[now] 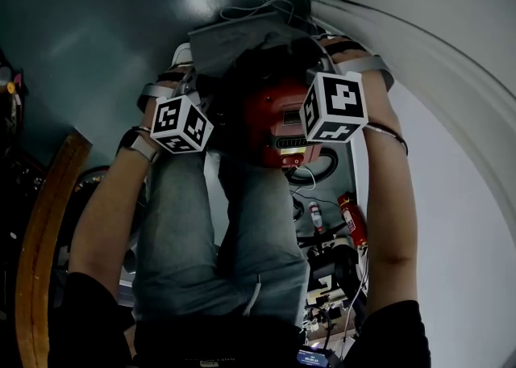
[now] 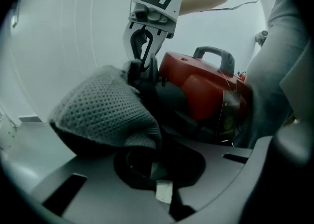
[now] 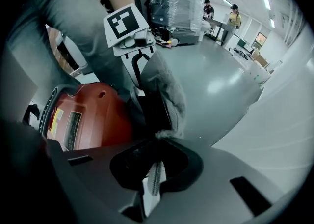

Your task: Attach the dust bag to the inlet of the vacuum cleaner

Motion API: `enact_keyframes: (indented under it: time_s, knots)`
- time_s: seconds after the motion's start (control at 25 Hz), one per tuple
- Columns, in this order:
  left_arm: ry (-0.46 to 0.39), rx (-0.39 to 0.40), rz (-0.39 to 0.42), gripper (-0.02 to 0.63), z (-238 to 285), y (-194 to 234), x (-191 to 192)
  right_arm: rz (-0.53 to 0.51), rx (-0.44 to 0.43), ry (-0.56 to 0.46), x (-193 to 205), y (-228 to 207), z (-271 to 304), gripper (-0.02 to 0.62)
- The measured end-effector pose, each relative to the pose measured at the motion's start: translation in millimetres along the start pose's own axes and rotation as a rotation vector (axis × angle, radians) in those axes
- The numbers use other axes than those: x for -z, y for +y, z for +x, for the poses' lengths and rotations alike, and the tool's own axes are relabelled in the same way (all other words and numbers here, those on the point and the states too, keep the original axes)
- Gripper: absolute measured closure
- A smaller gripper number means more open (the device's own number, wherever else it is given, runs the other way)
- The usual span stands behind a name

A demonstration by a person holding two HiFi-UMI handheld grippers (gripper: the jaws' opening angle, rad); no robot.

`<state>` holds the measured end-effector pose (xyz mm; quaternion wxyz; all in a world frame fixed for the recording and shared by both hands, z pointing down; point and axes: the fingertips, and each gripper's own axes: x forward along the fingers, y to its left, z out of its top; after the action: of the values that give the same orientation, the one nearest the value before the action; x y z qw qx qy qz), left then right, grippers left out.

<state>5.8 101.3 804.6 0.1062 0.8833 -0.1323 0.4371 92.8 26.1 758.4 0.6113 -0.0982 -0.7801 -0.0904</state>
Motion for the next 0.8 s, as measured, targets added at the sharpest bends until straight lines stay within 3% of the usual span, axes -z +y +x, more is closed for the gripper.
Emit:
enact_keyframes:
  time_s: [0.16,0.32,0.52,0.8]
  knots:
    - [0.036,-0.039,0.053,0.588,-14.6,7.0,14.2,0.066,0.049,0.023,7.7,1.1,-1.5,0.558]
    - [0.068,-0.056,0.026,0.536,-25.1,12.8,23.8,0.155,0.118,0.017,9.9,-2.6,-9.5,0.503]
    - [0.066,-0.085,-0.005,0.500,-45.7,19.9,19.7,0.292,0.233,-0.026,7.0,-15.3,-37.0,0.483]
    - [0.047,-0.135,0.021,0.500,-94.4,22.3,-2.1,0.378,0.346,-0.057,-10.3,-16.6,-90.5,0.485]
